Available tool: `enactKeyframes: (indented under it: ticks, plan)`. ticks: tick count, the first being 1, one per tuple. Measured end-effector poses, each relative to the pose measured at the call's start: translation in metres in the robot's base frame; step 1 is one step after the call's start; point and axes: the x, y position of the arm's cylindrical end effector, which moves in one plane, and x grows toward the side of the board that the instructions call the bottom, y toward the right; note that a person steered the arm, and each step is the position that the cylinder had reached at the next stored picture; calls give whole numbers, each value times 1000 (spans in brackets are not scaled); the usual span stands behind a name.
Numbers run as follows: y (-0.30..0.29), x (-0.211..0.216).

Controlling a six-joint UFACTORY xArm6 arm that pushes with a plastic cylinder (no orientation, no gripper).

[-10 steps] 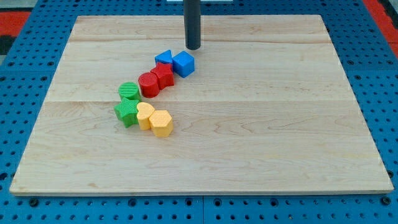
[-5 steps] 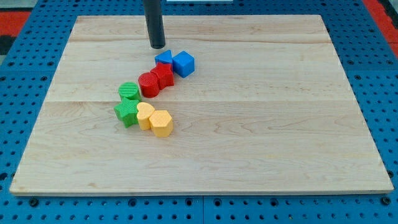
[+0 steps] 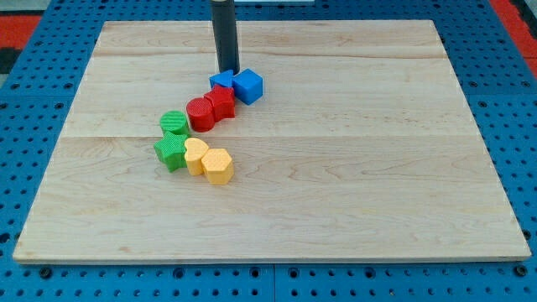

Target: Move the blue triangle along with blue cube towards center

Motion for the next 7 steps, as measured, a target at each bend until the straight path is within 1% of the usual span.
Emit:
enactKeyframes:
  ticks: [4,5,7]
  plan:
    - [7,8]
    - [-1,8]
    - [-35,8]
